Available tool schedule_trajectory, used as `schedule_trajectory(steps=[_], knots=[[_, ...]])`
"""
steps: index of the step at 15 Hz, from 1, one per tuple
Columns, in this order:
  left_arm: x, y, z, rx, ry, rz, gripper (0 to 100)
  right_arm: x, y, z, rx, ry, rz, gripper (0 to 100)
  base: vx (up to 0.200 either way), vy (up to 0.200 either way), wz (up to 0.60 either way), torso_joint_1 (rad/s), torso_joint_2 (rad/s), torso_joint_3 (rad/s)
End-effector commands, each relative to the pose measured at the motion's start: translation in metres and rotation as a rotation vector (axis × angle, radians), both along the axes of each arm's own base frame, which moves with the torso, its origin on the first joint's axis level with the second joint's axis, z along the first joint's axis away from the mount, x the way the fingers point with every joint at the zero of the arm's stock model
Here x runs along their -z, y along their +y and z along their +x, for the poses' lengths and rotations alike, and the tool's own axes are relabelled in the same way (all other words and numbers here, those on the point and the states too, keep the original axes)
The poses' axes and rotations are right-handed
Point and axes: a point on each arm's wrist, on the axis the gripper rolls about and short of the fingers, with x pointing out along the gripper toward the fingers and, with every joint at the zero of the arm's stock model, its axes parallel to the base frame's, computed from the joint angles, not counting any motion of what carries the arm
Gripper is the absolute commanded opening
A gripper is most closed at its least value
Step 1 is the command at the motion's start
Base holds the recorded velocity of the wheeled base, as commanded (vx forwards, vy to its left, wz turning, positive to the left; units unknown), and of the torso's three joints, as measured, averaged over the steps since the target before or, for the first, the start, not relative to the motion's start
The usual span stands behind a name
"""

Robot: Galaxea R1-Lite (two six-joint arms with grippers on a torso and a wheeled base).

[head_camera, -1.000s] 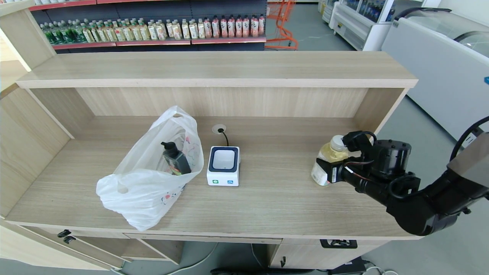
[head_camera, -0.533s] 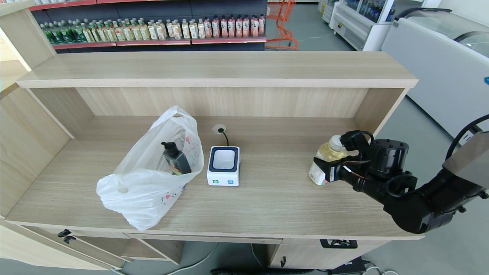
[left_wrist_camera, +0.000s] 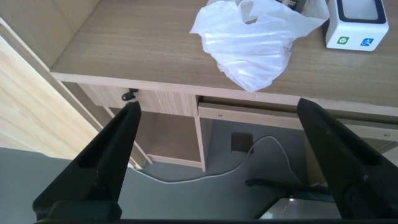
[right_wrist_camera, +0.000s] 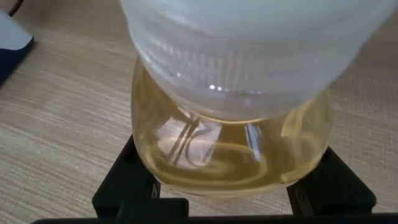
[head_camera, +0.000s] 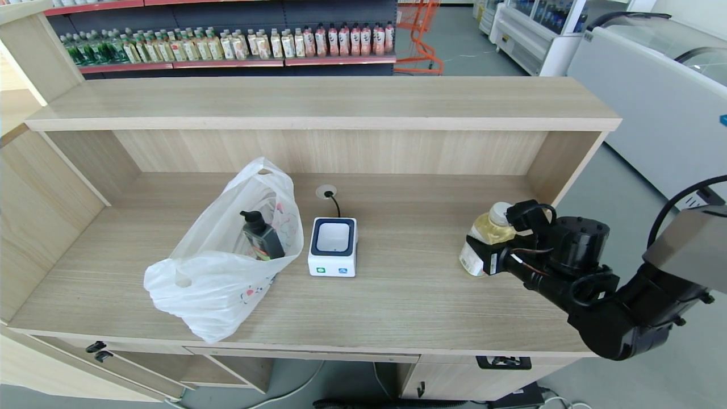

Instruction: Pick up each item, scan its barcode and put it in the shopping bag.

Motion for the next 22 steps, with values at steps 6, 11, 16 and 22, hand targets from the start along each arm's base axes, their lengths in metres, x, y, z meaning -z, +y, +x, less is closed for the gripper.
schedule_trajectory(steps=[6, 11, 16, 22], knots=[[0.0, 0.0, 0.0, 0.0, 0.0, 0.0, 100, 0.011, 0.0, -0.002, 0.001, 0.027, -0.007, 0, 0.0, 0.0, 0.0, 0.0, 0.0, 0.0], [0.0, 0.0, 0.0, 0.0, 0.0, 0.0, 100, -0.02, -0.004, -0.056, -0.009, 0.081, 0.079, 0, 0.0, 0.0, 0.0, 0.0, 0.0, 0.0], [0.0, 0.0, 0.0, 0.0, 0.0, 0.0, 100, -0.065, 0.006, -0.073, -0.057, 0.032, 0.211, 0, 0.0, 0.0, 0.0, 0.0, 0.0, 0.0], [0.0, 0.0, 0.0, 0.0, 0.0, 0.0, 100, -0.113, 0.002, -0.117, -0.796, 0.256, 0.423, 0, 0.0, 0.0, 0.0, 0.0, 0.0, 0.0]])
